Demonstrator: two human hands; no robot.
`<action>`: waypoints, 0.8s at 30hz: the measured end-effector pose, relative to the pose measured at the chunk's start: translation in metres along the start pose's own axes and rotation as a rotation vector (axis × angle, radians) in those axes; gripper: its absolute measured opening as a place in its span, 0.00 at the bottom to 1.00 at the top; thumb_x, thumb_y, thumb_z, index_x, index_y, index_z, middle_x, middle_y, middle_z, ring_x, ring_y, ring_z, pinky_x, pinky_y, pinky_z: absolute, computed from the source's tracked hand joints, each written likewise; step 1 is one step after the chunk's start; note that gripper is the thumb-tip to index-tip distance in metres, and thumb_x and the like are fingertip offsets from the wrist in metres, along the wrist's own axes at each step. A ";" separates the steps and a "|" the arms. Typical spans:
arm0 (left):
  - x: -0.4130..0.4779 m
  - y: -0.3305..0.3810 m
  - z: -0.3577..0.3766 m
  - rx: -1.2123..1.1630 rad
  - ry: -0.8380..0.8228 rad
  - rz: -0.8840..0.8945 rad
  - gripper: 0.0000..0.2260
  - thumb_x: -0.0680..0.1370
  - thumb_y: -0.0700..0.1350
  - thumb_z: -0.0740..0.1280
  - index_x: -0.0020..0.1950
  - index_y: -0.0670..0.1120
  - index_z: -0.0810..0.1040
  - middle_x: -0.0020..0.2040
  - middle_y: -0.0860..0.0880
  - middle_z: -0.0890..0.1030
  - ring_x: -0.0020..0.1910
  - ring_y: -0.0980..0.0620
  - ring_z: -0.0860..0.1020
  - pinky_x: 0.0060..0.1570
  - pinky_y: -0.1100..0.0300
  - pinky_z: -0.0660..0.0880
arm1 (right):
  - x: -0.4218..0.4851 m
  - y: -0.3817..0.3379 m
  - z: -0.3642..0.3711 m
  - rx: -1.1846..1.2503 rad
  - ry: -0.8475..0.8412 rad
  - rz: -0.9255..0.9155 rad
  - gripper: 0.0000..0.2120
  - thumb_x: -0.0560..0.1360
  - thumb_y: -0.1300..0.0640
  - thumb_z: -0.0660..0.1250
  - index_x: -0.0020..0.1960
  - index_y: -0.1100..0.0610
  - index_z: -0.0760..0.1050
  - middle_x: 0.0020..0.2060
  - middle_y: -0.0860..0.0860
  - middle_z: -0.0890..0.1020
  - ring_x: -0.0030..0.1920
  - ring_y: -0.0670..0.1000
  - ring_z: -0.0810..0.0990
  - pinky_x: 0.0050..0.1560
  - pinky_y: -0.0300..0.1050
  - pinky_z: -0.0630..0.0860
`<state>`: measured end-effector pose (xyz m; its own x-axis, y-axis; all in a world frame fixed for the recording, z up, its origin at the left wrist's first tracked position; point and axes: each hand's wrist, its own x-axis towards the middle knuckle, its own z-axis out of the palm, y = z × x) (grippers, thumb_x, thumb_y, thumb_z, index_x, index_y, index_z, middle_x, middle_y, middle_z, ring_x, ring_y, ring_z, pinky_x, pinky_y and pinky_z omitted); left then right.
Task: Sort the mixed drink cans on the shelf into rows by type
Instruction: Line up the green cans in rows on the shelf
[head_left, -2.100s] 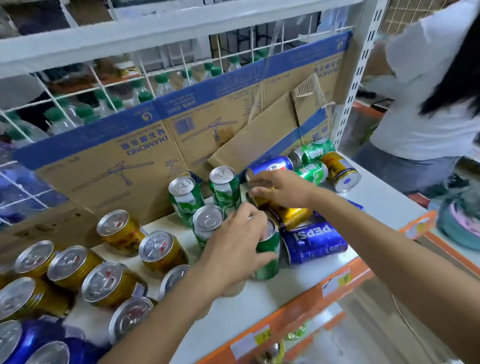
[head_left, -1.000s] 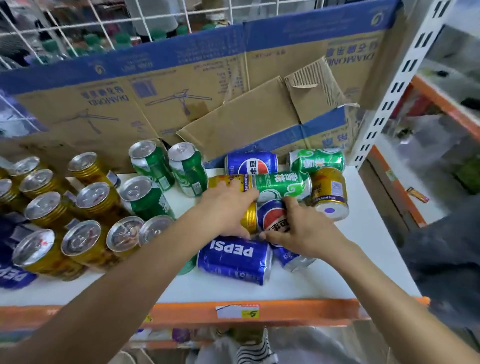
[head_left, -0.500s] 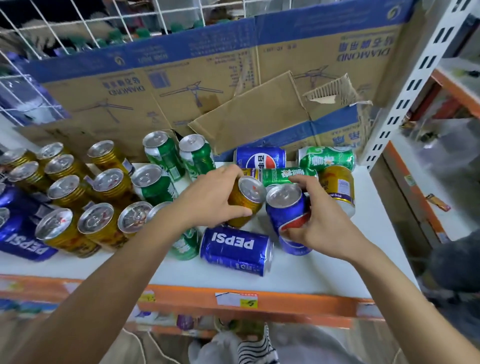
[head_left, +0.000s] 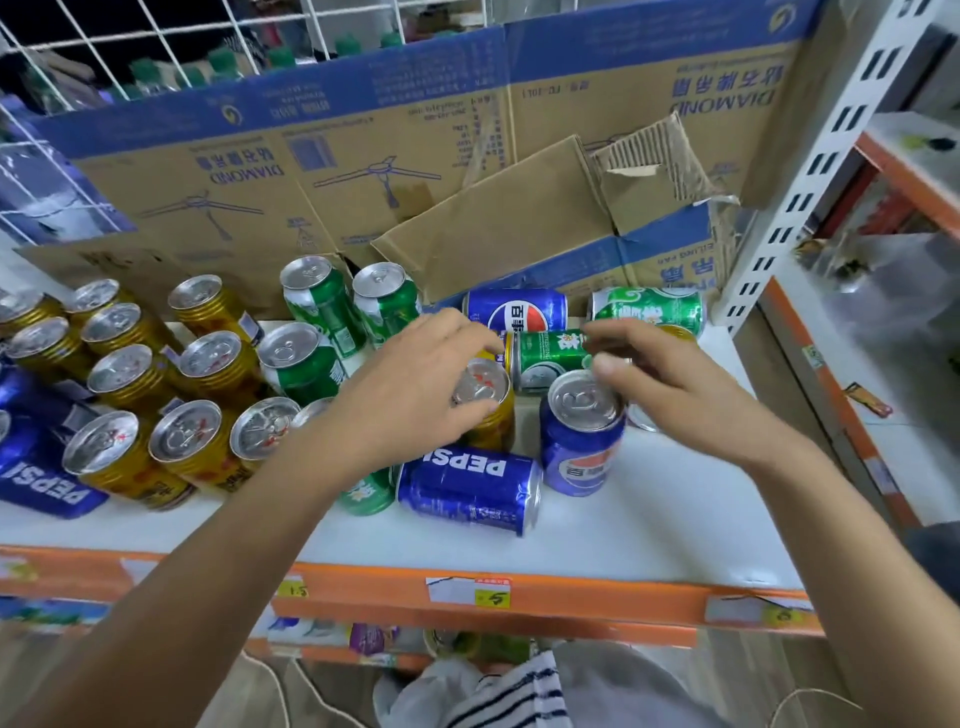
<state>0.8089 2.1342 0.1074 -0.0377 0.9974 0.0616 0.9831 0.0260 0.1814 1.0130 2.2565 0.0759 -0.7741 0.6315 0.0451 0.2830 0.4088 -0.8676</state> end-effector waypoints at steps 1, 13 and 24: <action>-0.002 0.003 -0.002 -0.021 0.017 0.029 0.19 0.75 0.54 0.67 0.65 0.53 0.71 0.60 0.53 0.73 0.59 0.54 0.70 0.58 0.60 0.68 | 0.007 0.000 -0.004 -0.017 0.035 -0.005 0.22 0.72 0.41 0.63 0.63 0.48 0.72 0.55 0.45 0.79 0.55 0.43 0.77 0.57 0.44 0.75; -0.038 0.015 0.029 0.099 -0.315 0.197 0.32 0.74 0.57 0.68 0.74 0.55 0.58 0.68 0.54 0.64 0.66 0.54 0.63 0.61 0.60 0.67 | 0.067 0.021 -0.011 -0.901 -0.246 0.113 0.35 0.71 0.50 0.71 0.74 0.54 0.62 0.68 0.57 0.69 0.66 0.58 0.66 0.67 0.52 0.65; -0.050 0.013 0.034 0.554 -0.285 -0.019 0.35 0.65 0.53 0.77 0.67 0.46 0.65 0.54 0.44 0.74 0.52 0.44 0.75 0.49 0.53 0.71 | 0.063 0.024 0.002 -1.027 -0.214 0.092 0.40 0.71 0.50 0.72 0.76 0.57 0.54 0.68 0.57 0.65 0.65 0.58 0.61 0.66 0.51 0.64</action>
<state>0.8297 2.0865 0.0735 -0.0819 0.9731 -0.2152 0.9328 -0.0012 -0.3605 0.9699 2.3050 0.0568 -0.7808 0.5999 -0.1746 0.6122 0.7904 -0.0219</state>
